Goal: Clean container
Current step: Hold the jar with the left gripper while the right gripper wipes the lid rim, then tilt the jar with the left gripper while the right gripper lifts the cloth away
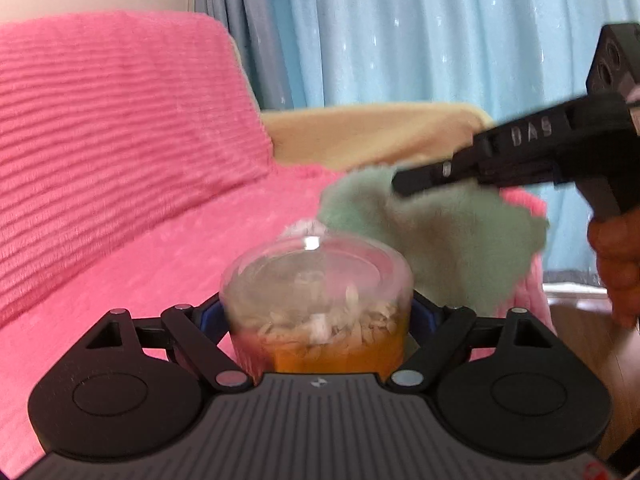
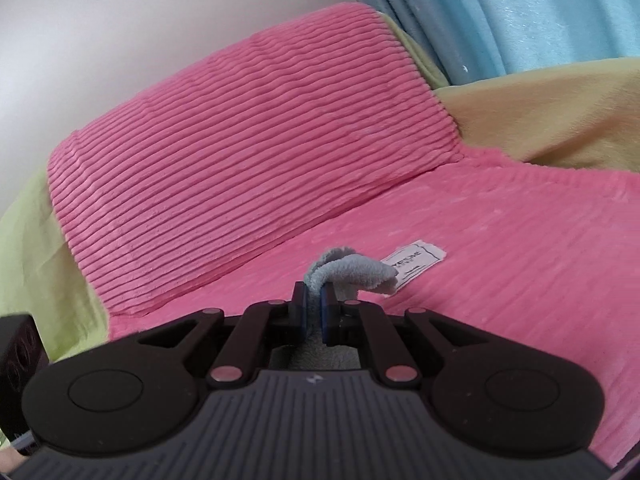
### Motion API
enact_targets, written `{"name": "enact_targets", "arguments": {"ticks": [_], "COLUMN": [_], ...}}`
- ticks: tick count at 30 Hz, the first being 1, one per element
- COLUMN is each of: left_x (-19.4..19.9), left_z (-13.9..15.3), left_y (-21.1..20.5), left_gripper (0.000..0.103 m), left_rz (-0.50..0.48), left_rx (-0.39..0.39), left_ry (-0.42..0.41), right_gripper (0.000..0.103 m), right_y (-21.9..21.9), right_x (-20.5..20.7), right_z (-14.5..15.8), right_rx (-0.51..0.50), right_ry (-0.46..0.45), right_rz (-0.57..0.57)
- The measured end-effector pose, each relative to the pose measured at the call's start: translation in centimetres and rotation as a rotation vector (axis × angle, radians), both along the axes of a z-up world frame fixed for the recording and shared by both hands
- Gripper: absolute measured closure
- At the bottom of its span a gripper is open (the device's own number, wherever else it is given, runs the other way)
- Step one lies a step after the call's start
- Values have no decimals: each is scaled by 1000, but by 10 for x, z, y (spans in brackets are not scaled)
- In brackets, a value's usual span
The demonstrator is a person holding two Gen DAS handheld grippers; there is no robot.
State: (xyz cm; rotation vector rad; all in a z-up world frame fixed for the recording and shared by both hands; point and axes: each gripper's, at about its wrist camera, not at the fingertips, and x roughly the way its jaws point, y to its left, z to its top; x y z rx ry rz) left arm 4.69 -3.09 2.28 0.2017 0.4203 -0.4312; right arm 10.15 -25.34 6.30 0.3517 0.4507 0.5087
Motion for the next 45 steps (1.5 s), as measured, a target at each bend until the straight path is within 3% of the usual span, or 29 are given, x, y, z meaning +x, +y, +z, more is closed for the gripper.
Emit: {"name": "enact_targets", "arguments": {"ticks": [4,12,18,28,32,36,40,43,45], "left_x": [-16,-53,-58,-33,-16,-9,-7,-9,-11], "left_z": [6,10,11,33,26,13,13,17,19], "left_y": [14,30,32,19,-2,-15,-8,4,14], "left_gripper": [17,18,16,15,15,17,17,17,17], "left_rz": [-35,-97,-101,-66,-63,-45,-11,35,53], "left_rx": [-2,108,145,123,200,294,224,115,34], "left_ry": [22,116,205,277,350,372,318,180,144], "right_gripper": [98,98,98,98,98,98,98,98,98], "right_y": [2,20,35,38,32,23,14,12,12], "right_x": [-2,-11,-19,-24,-23,-21,-19,-19,-18], "right_z": [3,5,4,8,10,11,14,15,14], "right_rx": [10,4,-6,3,16,24,46,50,47], "right_ry": [-2,-6,3,-2,-2,-2,-7,-9,-8], "right_rz": [9,62,98,119,113,103,86,80,80]}}
